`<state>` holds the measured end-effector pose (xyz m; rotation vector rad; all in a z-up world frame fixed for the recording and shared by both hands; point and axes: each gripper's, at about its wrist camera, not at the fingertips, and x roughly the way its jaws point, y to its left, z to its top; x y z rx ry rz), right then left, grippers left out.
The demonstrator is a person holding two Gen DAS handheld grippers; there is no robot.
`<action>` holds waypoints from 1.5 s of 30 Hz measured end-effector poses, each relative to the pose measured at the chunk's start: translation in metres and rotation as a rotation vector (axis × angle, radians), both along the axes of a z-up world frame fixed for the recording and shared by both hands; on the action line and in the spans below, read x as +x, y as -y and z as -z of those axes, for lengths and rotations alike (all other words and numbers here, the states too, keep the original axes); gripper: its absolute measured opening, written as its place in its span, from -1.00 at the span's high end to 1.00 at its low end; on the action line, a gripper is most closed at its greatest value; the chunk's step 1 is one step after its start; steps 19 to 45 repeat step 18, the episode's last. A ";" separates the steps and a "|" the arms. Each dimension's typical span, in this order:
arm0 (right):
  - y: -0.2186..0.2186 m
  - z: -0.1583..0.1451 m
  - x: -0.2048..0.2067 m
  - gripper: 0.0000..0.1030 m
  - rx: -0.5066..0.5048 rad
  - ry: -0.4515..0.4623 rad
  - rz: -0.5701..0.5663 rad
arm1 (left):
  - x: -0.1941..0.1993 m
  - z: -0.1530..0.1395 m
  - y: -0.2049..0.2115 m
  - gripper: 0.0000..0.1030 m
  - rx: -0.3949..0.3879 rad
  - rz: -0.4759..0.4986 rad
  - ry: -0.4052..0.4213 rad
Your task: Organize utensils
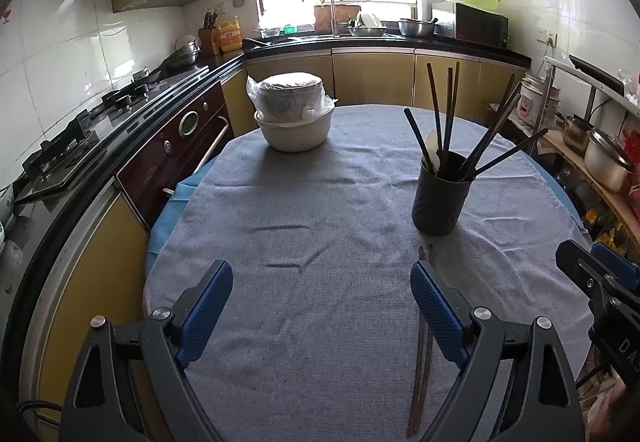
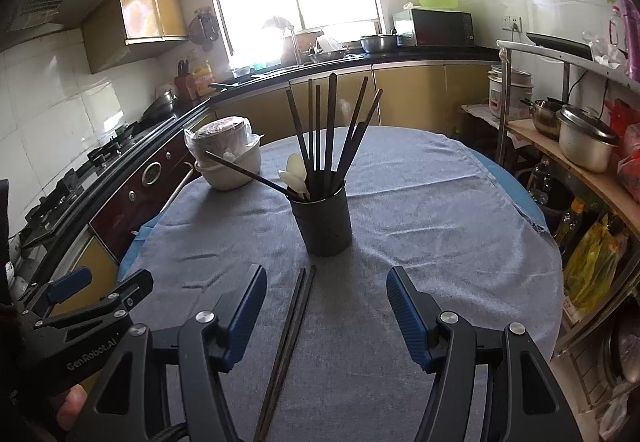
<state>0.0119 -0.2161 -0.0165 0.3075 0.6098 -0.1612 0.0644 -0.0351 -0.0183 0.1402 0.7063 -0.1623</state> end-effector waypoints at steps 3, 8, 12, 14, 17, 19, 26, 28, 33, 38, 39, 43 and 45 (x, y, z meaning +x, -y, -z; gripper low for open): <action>-0.003 -0.001 0.001 -0.27 -0.006 -0.001 -0.004 | 0.001 0.000 -0.003 -0.76 -0.007 -0.005 0.000; -0.009 -0.005 0.005 -0.27 -0.016 0.006 -0.015 | 0.003 0.000 -0.009 -0.76 -0.017 -0.015 -0.003; -0.013 -0.007 0.011 -0.27 -0.022 0.008 -0.020 | 0.006 0.001 -0.011 -0.76 -0.027 -0.017 -0.003; -0.014 -0.007 0.014 -0.27 -0.023 0.006 -0.021 | 0.007 0.002 -0.012 -0.76 -0.026 -0.017 0.002; -0.011 -0.001 0.021 -0.27 -0.017 -0.003 -0.019 | 0.010 0.004 -0.013 -0.76 -0.027 -0.022 0.028; -0.010 0.001 0.023 -0.27 -0.019 -0.007 -0.018 | 0.016 0.008 -0.015 -0.76 -0.033 -0.029 0.026; -0.010 0.001 0.023 -0.27 -0.019 -0.007 -0.018 | 0.016 0.008 -0.015 -0.76 -0.033 -0.029 0.026; -0.010 0.001 0.023 -0.27 -0.019 -0.007 -0.018 | 0.016 0.008 -0.015 -0.76 -0.033 -0.029 0.026; -0.010 0.001 0.023 -0.27 -0.019 -0.007 -0.018 | 0.016 0.008 -0.015 -0.76 -0.033 -0.029 0.026; -0.010 0.001 0.023 -0.27 -0.019 -0.007 -0.018 | 0.016 0.008 -0.015 -0.76 -0.033 -0.029 0.026; -0.010 0.001 0.023 -0.27 -0.019 -0.007 -0.018 | 0.016 0.008 -0.015 -0.76 -0.033 -0.029 0.026; -0.010 0.001 0.023 -0.27 -0.019 -0.007 -0.018 | 0.016 0.008 -0.015 -0.76 -0.033 -0.029 0.026; -0.010 0.001 0.023 -0.27 -0.019 -0.007 -0.018 | 0.016 0.008 -0.015 -0.76 -0.033 -0.029 0.026</action>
